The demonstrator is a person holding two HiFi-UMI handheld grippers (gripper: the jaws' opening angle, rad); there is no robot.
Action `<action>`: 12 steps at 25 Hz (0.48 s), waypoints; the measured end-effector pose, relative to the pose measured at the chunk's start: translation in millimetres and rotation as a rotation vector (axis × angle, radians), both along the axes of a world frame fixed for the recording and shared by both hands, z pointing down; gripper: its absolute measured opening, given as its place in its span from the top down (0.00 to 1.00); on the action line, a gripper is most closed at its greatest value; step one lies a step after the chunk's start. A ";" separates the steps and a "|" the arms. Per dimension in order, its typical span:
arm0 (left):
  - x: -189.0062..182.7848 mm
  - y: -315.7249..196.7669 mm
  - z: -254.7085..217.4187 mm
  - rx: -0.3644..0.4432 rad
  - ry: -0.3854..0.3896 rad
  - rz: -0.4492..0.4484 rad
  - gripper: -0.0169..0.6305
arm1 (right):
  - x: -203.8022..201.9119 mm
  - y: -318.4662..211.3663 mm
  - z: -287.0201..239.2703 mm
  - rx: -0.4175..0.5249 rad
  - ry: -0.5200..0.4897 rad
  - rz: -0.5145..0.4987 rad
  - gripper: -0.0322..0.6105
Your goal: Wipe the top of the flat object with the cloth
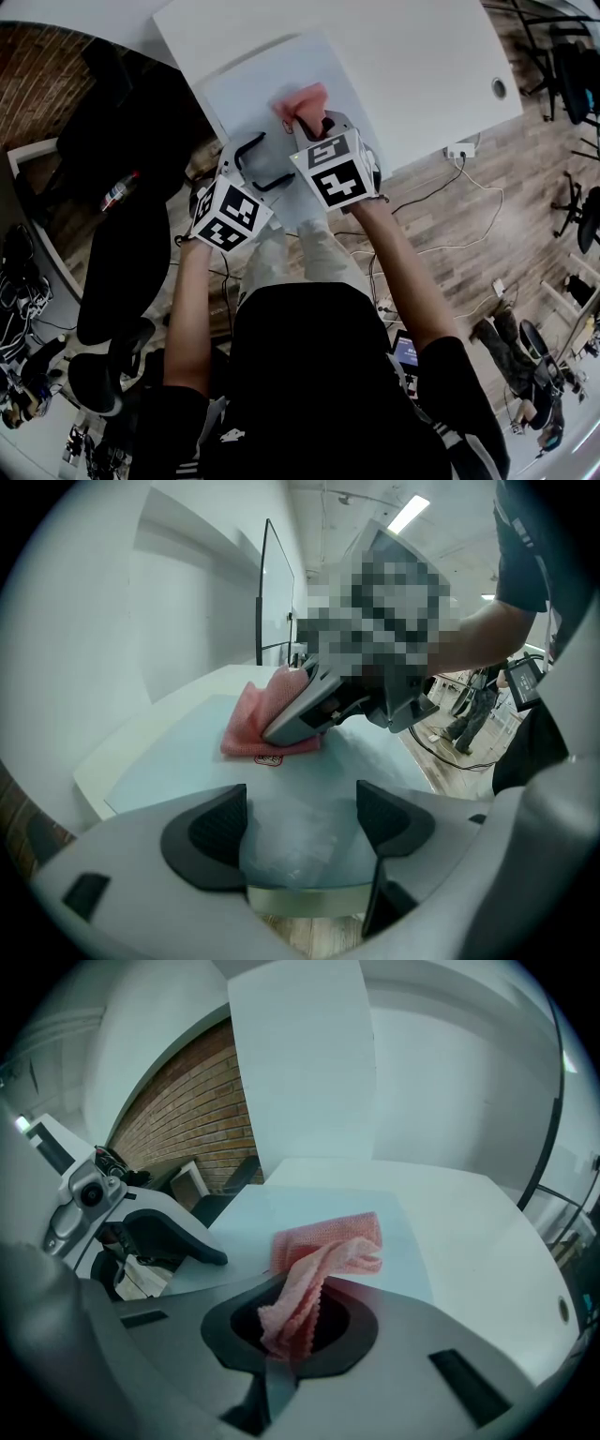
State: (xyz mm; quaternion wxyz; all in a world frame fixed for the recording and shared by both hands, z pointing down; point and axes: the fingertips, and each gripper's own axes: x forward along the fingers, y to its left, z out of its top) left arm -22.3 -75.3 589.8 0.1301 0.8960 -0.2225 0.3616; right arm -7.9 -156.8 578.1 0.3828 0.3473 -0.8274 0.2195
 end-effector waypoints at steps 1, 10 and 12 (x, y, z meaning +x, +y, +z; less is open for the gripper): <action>-0.3 -0.3 -0.3 -0.001 0.000 -0.001 0.42 | 0.6 -1.8 -0.2 -0.001 -0.001 0.003 0.88; 0.6 -1.0 -2.3 0.000 -0.005 -0.001 0.42 | 44.2 -27.1 -1.6 0.006 0.025 0.106 0.88; 0.5 -1.1 -1.6 0.000 -0.004 0.000 0.42 | 62.0 -32.3 0.6 0.009 0.038 0.143 0.88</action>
